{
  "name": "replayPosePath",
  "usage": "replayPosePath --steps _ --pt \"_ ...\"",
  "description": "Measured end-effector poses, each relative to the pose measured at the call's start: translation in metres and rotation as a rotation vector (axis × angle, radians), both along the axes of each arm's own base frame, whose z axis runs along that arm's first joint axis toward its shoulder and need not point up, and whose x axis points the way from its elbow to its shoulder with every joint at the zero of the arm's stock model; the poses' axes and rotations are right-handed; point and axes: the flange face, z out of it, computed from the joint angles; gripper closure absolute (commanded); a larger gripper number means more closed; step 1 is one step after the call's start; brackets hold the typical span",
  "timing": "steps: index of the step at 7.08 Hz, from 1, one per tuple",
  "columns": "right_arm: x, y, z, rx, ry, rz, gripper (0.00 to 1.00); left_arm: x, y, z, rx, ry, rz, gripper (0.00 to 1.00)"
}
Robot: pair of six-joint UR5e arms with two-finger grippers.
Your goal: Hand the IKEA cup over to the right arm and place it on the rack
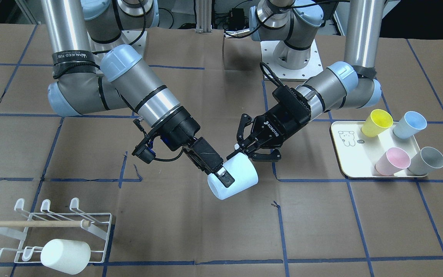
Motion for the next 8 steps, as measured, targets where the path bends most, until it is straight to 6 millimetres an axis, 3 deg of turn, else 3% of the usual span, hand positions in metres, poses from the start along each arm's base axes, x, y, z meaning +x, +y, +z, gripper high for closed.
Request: replayPosePath --steps 2,6,7,8 --pt "0.0039 -0.0026 -0.0027 0.003 0.001 0.006 0.04 0.0 -0.0001 0.0004 -0.001 0.0 0.0 0.87" --pt "0.0041 -0.0029 -0.0063 0.012 0.003 0.009 0.44 0.0001 -0.0006 0.0015 -0.003 -0.001 0.002 0.85" --pt "0.004 -0.0033 -0.0053 0.01 0.004 0.01 0.46 0.0002 -0.0006 0.0016 -0.003 -0.001 0.002 0.81" --pt "0.0041 -0.0034 -0.0041 0.006 0.003 0.013 0.49 0.0003 -0.001 0.002 -0.003 0.0 0.003 0.64"
